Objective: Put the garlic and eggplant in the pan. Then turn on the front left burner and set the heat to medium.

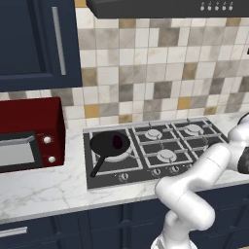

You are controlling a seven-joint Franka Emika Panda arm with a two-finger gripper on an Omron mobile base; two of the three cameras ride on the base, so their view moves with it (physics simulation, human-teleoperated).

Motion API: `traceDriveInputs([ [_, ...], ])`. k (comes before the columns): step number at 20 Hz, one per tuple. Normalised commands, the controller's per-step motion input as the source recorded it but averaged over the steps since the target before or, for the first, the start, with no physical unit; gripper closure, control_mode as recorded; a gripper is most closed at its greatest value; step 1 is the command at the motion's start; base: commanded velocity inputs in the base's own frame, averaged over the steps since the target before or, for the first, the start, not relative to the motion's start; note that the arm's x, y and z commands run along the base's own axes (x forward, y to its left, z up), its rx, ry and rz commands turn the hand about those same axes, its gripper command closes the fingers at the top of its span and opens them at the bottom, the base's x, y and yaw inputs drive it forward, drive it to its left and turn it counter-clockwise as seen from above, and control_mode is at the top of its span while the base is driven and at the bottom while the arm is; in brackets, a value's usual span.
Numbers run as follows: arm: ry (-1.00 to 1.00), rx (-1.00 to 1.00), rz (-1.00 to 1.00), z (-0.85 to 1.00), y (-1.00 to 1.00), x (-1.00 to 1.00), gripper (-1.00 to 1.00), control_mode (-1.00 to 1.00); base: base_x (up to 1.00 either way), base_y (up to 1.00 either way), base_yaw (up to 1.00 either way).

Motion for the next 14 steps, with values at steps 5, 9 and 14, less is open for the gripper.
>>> traceDriveInputs([
  [5, 0.00, 0.00, -0.04, -0.10, -0.23, 0.01, -1.00, -1.00, 0.00, 0.00, 0.00],
  [9, 0.00, 0.00, -0.02, 0.00, -0.09, 0.00, -1.00, -1.00, 0.00, 0.00, 0.00],
  [14, 0.00, 0.00, 0.00, 0.00, 0.00, 0.00, 1.00, -1.00, 0.00, 0.00, 0.00],
])
